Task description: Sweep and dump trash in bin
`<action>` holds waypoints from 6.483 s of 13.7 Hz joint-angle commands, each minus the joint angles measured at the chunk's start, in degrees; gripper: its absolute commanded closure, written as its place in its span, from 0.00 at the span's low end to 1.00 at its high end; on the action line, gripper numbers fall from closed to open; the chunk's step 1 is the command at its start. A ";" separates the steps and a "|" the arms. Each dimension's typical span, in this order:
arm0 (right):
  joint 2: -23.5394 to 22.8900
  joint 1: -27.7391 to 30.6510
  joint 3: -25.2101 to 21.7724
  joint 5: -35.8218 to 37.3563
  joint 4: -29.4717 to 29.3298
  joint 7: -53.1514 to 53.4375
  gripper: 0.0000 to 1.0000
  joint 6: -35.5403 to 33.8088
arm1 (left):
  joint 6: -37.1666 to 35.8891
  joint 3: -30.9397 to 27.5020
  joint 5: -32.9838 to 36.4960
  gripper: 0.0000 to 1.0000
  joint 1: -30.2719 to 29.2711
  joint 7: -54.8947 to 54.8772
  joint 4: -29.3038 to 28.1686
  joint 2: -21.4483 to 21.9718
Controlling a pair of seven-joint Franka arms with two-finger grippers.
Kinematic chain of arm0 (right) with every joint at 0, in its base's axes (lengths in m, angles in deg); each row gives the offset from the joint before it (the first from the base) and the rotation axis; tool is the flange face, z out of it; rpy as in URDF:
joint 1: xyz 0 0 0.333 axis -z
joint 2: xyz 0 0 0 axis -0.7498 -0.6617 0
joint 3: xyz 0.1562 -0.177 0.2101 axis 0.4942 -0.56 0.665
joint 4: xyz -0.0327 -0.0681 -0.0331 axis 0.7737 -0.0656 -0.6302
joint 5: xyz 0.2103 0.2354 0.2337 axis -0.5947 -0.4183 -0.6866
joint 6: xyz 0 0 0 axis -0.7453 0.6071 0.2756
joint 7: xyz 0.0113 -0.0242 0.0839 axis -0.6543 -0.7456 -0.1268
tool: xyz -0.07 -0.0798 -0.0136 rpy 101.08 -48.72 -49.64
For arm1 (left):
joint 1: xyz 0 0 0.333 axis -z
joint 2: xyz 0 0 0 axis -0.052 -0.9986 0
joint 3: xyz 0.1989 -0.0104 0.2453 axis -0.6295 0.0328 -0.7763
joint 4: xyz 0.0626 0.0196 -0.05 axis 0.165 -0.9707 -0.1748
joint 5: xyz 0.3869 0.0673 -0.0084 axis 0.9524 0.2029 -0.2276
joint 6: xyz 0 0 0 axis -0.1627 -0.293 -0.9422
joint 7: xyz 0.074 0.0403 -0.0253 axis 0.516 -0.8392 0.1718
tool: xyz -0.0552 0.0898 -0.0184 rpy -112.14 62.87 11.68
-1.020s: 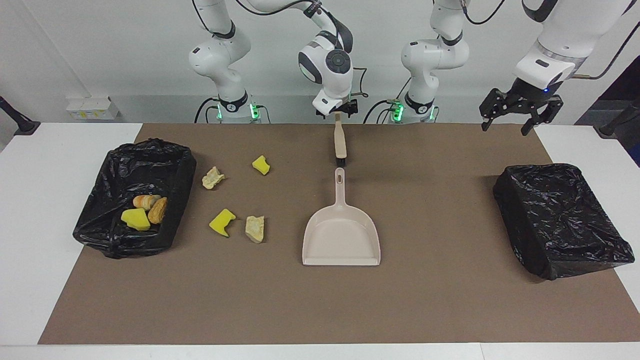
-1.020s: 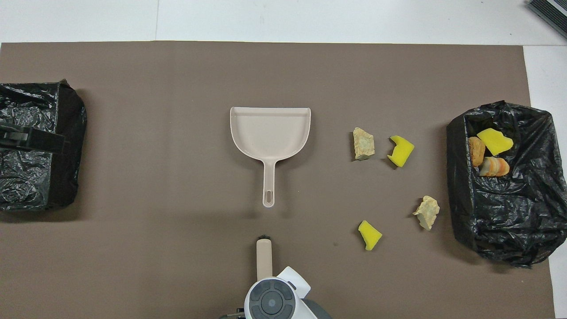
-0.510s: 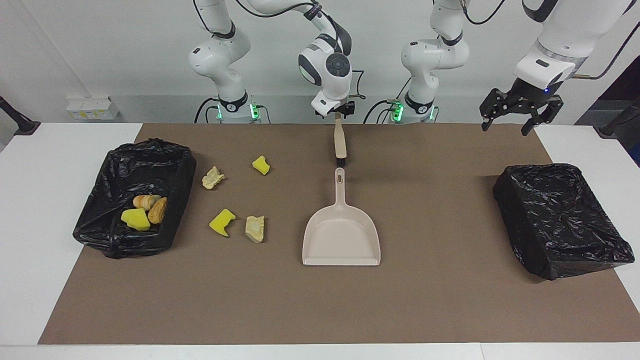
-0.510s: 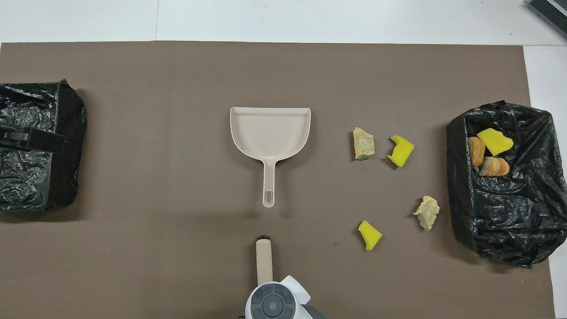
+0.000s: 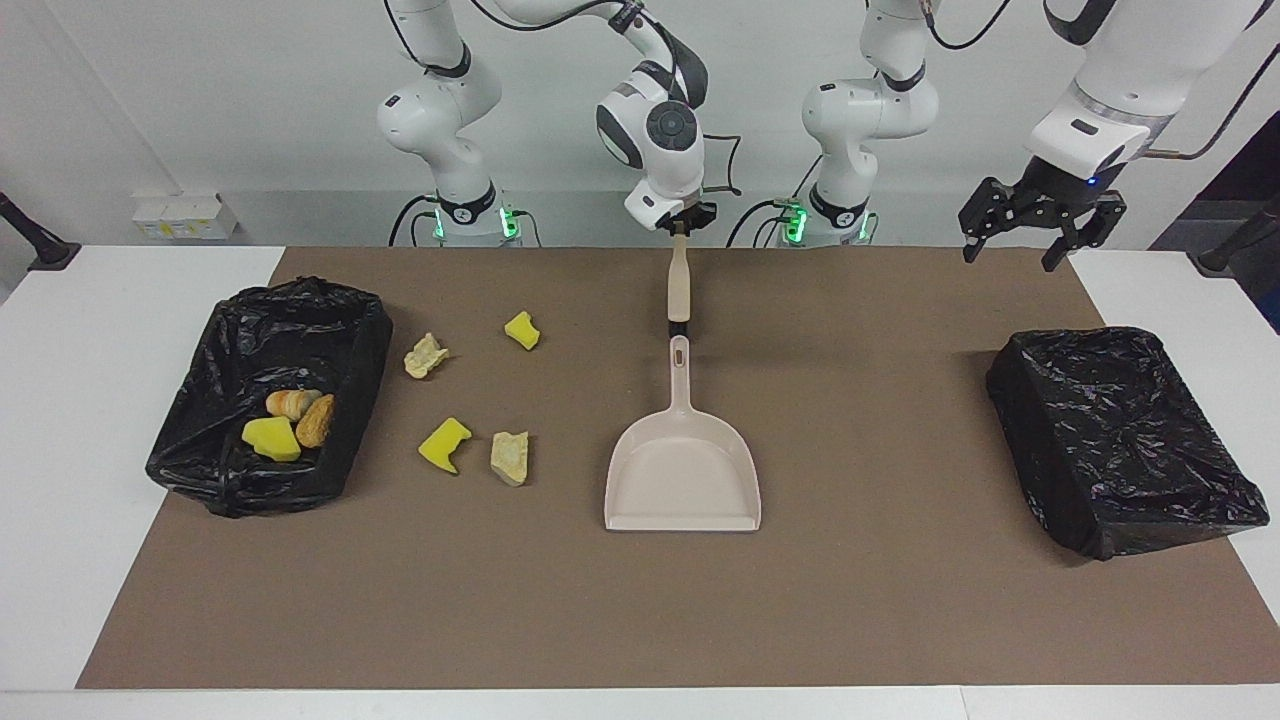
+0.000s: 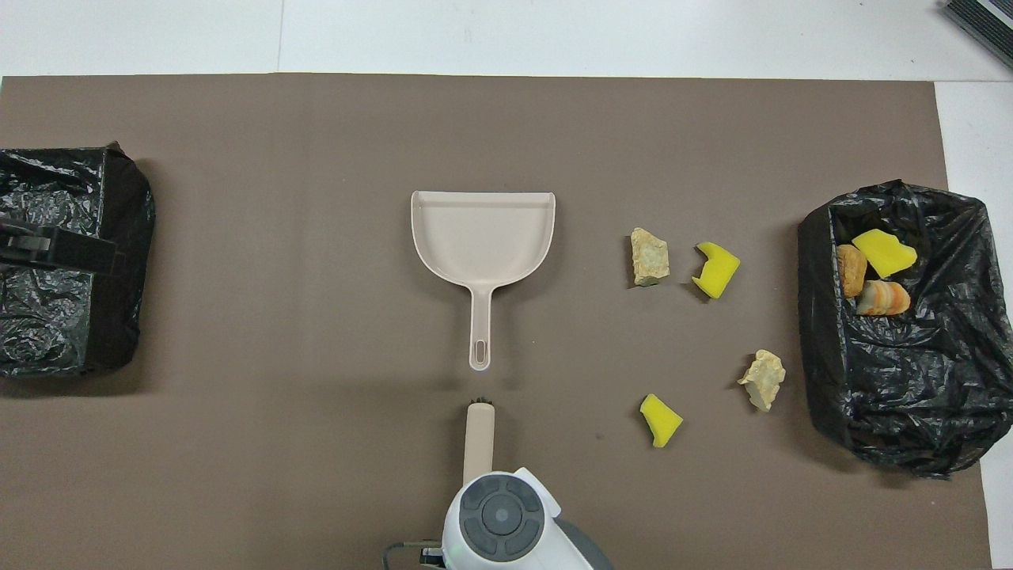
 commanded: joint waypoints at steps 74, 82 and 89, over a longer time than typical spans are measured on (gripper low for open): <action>-17.45 30.79 5.62 10.69 -14.60 -31.93 1.00 -5.73 | 27.13 -0.22 11.19 1.00 27.32 -35.21 -30.66 -8.06; -15.52 22.24 5.62 1.53 -16.97 -23.92 1.00 -3.23 | 27.92 -0.22 11.19 1.00 26.97 -35.48 -31.10 -7.88; -6.47 36.55 4.74 10.57 -18.73 -24.10 1.00 -31.08 | 27.92 -0.22 11.19 1.00 26.79 -35.39 -31.10 -7.88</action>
